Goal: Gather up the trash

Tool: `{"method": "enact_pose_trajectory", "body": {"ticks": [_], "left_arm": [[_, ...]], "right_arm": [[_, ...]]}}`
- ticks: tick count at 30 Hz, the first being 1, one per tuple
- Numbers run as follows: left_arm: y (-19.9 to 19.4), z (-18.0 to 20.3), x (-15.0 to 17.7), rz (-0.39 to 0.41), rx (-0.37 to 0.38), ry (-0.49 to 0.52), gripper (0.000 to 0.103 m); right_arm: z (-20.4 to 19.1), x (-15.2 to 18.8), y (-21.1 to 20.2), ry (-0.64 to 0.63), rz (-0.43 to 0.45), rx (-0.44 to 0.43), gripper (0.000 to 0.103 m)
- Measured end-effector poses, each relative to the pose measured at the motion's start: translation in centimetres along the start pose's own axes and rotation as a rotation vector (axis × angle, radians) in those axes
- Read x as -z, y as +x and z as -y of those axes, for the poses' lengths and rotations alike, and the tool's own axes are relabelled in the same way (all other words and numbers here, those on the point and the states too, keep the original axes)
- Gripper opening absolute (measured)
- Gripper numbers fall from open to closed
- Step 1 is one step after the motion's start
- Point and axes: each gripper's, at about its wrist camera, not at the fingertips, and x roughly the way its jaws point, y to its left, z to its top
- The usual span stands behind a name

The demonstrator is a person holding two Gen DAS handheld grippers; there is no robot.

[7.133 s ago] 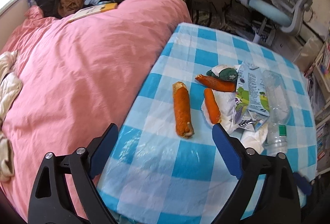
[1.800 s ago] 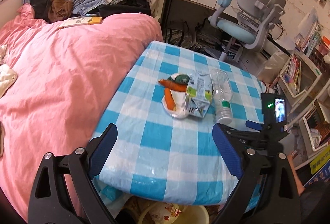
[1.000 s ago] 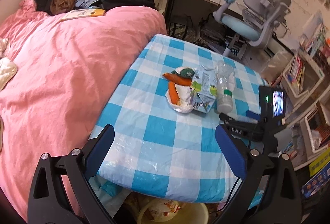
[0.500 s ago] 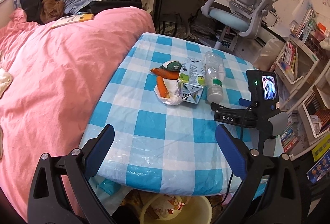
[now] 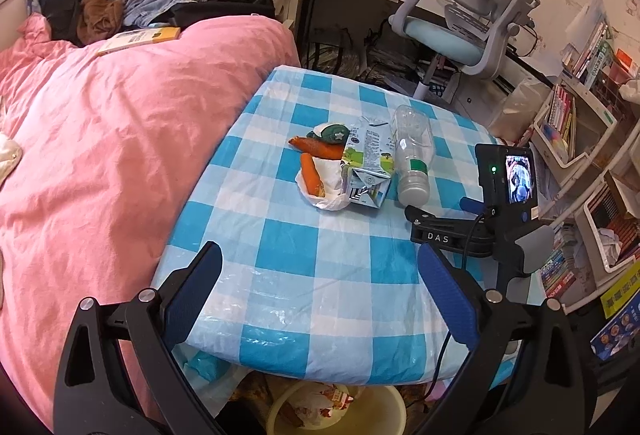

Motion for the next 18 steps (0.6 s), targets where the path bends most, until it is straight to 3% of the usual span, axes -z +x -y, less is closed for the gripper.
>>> {"method": "enact_pose_trajectory", "body": {"ticks": [8, 18], "left_arm": [[0.3, -0.8, -0.6, -0.007, 0.016, -0.040, 0.095], [2.2, 0.6, 0.0, -0.048, -0.037, 0.015, 0.095]], "right_arm": [[0.0, 0.0, 0.0, 0.000, 0.000, 0.000, 0.097], [0.0, 0.0, 0.0, 0.000, 0.000, 0.000, 0.097]]}}
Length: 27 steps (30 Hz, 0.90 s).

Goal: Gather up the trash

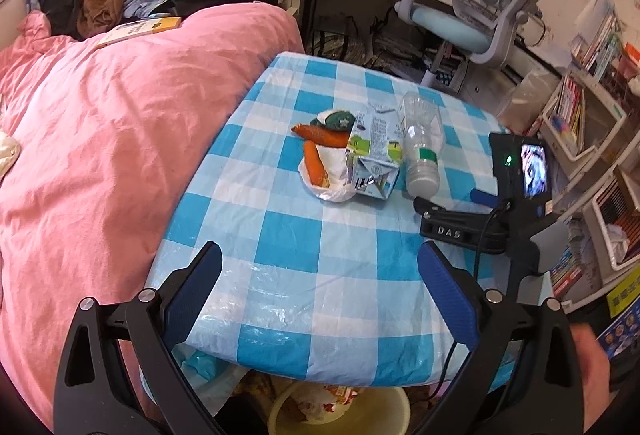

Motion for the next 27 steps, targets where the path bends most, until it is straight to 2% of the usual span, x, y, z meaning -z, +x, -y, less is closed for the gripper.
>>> {"method": "enact_pose_trajectory", "body": {"ticks": [13, 18, 23, 27], "left_arm": [[0.9, 0.9, 0.3, -0.020, -0.018, 0.049, 0.095], [1.4, 0.7, -0.1, -0.024, -0.049, 0.048, 0.095], [2.5, 1.1, -0.8, -0.040, -0.076, 0.093, 0.095], [3.4, -0.1, -1.7, -0.062, -0.059, 0.060, 0.095]], "right_arm": [[0.0, -0.1, 0.1, 0.000, 0.000, -0.001, 0.097], [0.0, -0.1, 0.1, 0.000, 0.000, -0.001, 0.097], [0.0, -0.1, 0.1, 0.000, 0.000, -0.001, 0.097], [0.0, -0.1, 0.1, 0.004, -0.001, -0.001, 0.097]]}}
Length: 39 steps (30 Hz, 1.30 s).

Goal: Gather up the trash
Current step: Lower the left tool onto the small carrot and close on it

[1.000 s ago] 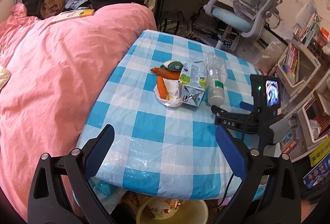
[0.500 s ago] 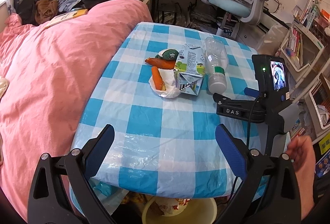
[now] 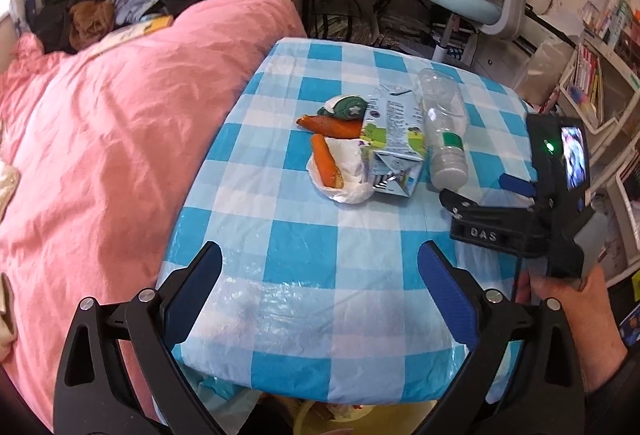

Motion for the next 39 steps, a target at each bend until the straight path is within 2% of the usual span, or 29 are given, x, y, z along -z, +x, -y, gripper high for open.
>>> {"method": "enact_pose_trajectory", "body": {"ticks": [7, 9, 16, 25, 34, 39], "left_arm": [[1.5, -1.6, -1.4, -0.020, 0.019, -0.044, 0.095], [1.8, -1.8, -1.8, -0.021, 0.040, -0.056, 0.095], [2.5, -1.6, -2.0, -0.018, 0.013, -0.053, 0.095], [3.6, -0.9, -2.4, -0.026, -0.012, -0.020, 0.094], [6.6, -2.0, -5.0, -0.074, 0.022, -0.053, 0.079], [8.7, -2.2, -5.7, -0.120, 0.053, -0.069, 0.079]], "right_arm": [[0.0, 0.8, -1.2, -0.011, -0.067, -0.043, 0.097], [-0.1, 1.1, -1.8, -0.014, -0.053, -0.076, 0.097], [-0.5, 0.7, -4.3, -0.034, 0.034, -0.138, 0.097], [0.1, 0.1, -5.6, -0.010, 0.083, -0.155, 0.097], [0.1, -0.8, -5.5, -0.007, 0.105, -0.138, 0.097], [0.0, -1.1, -4.9, 0.003, 0.095, -0.148, 0.097]]}}
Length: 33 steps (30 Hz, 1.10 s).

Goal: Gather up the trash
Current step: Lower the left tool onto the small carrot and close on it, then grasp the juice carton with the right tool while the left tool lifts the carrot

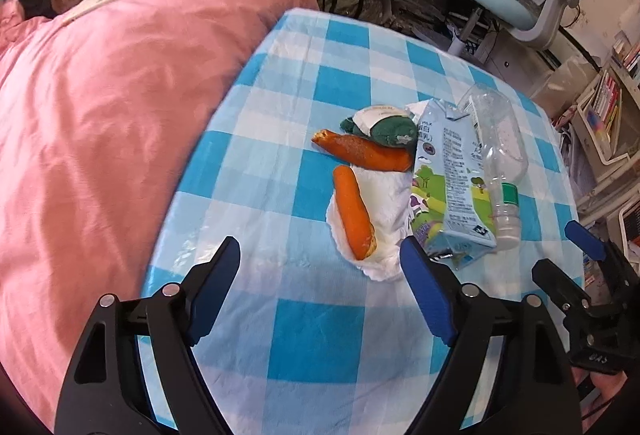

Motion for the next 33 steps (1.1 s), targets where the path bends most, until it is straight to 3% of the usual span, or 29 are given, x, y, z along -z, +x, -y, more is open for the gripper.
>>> {"method": "enact_pose_trajectory", "body": {"ticks": [5, 14, 17, 19, 26, 33], "left_arm": [[1.3, 1.0, -0.3, -0.002, -0.043, 0.038, 0.072], [3.4, 1.8, -1.2, -0.011, -0.054, 0.058, 0.044], [4.1, 2.2, -1.3, -0.021, -0.037, 0.072, 0.034], [4.2, 2.3, -1.4, -0.024, -0.038, 0.077, 0.018], [1.9, 1.7, -2.4, 0.015, 0.044, 0.034, 0.017], [-1.7, 0.5, -3.4, 0.106, 0.065, -0.026, 0.017]], "right_arm": [[-0.2, -0.2, 0.3, -0.007, 0.003, 0.000, 0.097], [0.0, -0.6, 0.2, 0.004, 0.031, 0.009, 0.097], [-0.2, -1.0, -0.2, 0.000, 0.057, 0.010, 0.097], [-0.2, -1.2, -0.2, 0.002, 0.063, 0.000, 0.097], [-1.1, -1.9, -1.2, 0.010, 0.135, -0.087, 0.097], [-2.9, -2.1, -0.2, 0.011, 0.102, -0.203, 0.097]]}}
